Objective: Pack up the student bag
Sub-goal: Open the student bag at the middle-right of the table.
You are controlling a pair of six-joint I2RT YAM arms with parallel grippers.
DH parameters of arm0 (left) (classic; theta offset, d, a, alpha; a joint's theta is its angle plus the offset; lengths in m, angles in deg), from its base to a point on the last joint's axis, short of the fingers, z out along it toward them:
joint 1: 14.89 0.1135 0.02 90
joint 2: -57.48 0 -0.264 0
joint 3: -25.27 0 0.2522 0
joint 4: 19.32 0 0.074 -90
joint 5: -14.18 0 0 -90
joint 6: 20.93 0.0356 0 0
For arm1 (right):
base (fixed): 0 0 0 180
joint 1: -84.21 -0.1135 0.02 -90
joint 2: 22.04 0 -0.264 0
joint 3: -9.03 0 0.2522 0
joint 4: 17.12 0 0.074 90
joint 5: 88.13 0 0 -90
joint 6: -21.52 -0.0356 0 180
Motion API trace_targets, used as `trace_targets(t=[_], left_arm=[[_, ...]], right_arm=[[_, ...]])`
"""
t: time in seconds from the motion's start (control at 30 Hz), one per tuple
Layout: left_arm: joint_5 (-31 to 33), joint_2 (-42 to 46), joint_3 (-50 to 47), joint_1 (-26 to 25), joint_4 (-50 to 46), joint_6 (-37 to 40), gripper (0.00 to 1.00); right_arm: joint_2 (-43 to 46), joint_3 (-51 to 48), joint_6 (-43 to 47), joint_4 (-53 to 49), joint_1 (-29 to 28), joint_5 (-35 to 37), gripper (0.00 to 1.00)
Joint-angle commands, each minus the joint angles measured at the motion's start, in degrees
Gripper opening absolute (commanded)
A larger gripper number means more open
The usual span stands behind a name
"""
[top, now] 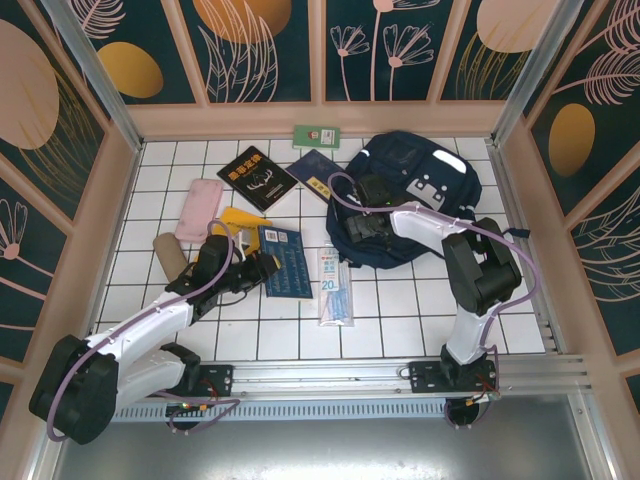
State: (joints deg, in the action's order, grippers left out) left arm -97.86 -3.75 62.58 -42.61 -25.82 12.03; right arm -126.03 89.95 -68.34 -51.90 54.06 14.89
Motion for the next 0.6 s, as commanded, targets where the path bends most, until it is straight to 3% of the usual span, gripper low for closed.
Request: trace_targets(t=[0.0, 0.13, 0.23, 0.33, 0.4, 0.47, 0.57], left_arm=[[-0.8, 0.6, -0.9, -0.1, 3.1, 0.7, 0.08], [-0.8, 0.8, -1.0, -0.1, 3.0, 0.7, 0.09], [-0.7, 1.4, -0.9, -0.1, 2.8, 0.7, 0.09], [-0.6, 2.0, -0.6, -0.1, 2.8, 0.8, 0.09], [-0.4, 2.1, -0.2, -0.1, 2.5, 1.3, 0.09], [0.0, 1.8, 0.6, -0.1, 1.7, 2.2, 0.09], [0.2, 0.8, 2.6, -0.1, 1.2, 3.4, 0.09]], right_arm=[[-3.5, 0.4, 1.3, -5.4, -0.8, 6.0, 0.91], [-5.2, -0.5, 1.5, -2.2, -0.5, 8.5, 0.81], [-5.9, -1.3, 2.0, -0.2, -0.6, 10.1, 0.67], [-6.0, -2.6, 1.4, 2.0, -0.6, 11.2, 0.44], [-5.3, -3.4, 0.6, 2.9, -0.6, 11.3, 0.2], [-3.9, -3.6, -0.5, 2.9, -0.8, 11.3, 0.03], [-0.6, -2.6, -1.7, 1.2, -0.9, 10.0, 0.0]])
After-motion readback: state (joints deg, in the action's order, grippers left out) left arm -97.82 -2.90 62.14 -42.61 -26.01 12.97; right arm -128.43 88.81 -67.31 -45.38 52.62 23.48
